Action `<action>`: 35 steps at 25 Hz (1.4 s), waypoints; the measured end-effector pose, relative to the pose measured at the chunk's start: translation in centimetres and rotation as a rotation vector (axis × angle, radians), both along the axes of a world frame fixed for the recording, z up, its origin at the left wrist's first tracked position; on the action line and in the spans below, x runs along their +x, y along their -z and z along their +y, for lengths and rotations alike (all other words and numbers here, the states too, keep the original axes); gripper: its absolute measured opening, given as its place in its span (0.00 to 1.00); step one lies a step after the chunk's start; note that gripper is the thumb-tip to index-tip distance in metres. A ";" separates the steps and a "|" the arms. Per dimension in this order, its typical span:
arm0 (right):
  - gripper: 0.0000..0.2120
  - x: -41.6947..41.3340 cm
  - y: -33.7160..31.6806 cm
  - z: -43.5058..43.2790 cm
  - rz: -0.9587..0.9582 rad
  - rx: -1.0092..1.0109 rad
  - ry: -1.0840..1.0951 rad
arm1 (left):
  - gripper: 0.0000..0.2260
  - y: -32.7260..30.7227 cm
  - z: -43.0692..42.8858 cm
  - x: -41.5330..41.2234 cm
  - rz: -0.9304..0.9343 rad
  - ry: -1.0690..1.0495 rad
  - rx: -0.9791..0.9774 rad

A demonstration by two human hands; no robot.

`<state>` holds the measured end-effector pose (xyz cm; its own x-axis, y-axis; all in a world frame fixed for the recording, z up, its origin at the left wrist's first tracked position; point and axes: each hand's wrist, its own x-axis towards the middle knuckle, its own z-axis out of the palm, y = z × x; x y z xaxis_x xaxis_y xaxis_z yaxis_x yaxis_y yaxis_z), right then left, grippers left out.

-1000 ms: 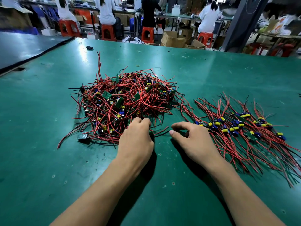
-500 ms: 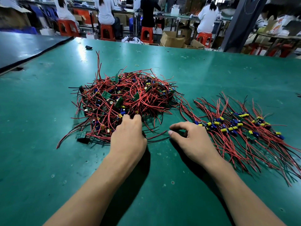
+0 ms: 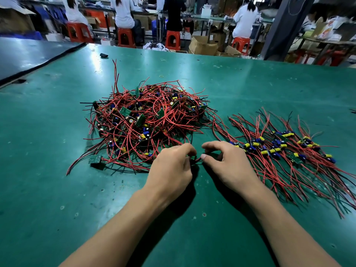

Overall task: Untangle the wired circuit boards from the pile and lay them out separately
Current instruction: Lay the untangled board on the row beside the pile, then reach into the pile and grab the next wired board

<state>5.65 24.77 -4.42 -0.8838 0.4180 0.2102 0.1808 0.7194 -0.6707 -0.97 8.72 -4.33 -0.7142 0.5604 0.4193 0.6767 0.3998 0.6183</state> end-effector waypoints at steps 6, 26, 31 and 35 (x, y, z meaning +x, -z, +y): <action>0.17 -0.1 0.0 -0.5 -0.093 0.066 -0.145 | 0.13 0.5 0.2 -0.6 -0.053 -0.044 0.209; 0.07 -0.2 -1.3 -0.7 0.080 -0.634 0.002 | 0.15 -0.3 -0.4 -0.2 0.001 0.001 0.096; 0.08 0.0 -1.5 -1.1 0.118 -0.645 -0.067 | 0.20 0.1 -0.2 0.2 0.009 0.085 0.099; 0.08 -0.1 -1.4 -1.0 0.132 -0.678 -0.053 | 0.21 0.4 -0.2 0.1 -0.008 0.023 0.064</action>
<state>5.55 23.75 -2.97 -0.8915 0.4523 0.0251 0.0428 0.1393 -0.9893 -0.92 8.47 -4.69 -0.7052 0.5488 0.4490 0.6799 0.3439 0.6477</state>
